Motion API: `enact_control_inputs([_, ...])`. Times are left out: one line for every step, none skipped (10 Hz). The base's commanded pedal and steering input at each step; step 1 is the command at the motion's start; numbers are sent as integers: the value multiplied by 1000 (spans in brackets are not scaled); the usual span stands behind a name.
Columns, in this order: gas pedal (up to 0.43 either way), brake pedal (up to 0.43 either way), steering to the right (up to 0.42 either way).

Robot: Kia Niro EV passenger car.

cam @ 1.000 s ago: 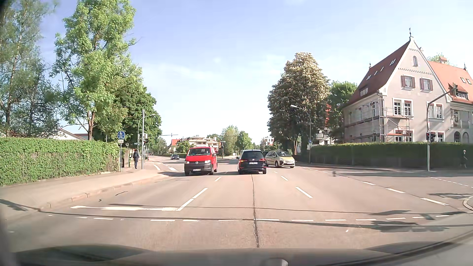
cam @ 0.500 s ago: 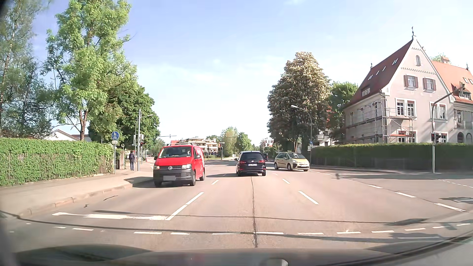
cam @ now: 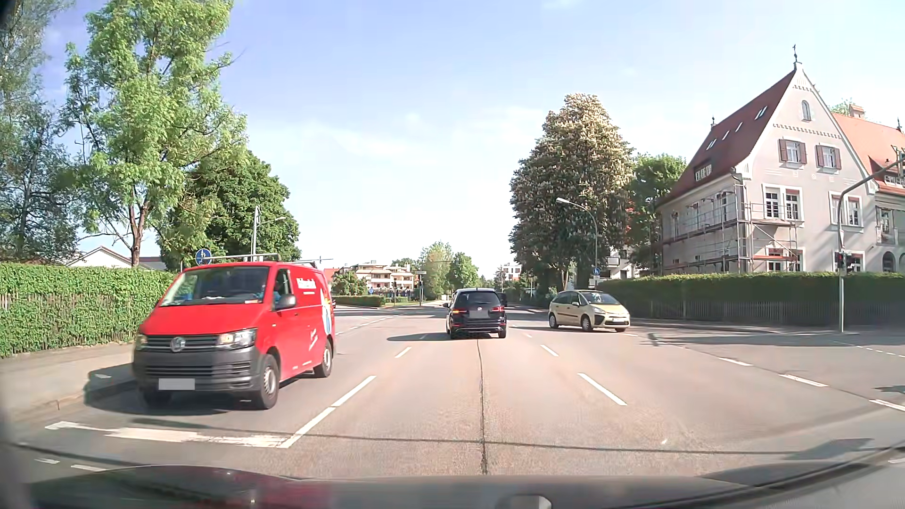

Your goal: Follow the waypoints while adhering to traffic rules and regulations

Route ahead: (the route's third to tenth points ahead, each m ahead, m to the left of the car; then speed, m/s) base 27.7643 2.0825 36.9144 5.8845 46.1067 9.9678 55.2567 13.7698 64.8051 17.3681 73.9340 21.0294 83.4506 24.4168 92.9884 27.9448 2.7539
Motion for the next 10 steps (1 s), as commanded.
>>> enact_control_inputs([189,0,20])
enact_control_inputs([189,0,20])
enact_control_inputs([177,0,20])
enact_control_inputs([150,0,20])
enact_control_inputs([87,0,20])
enact_control_inputs([87,0,20])
enact_control_inputs([87,0,20])
enact_control_inputs([87,0,19])
enact_control_inputs([87,0,17])
enact_control_inputs([87,0,16])
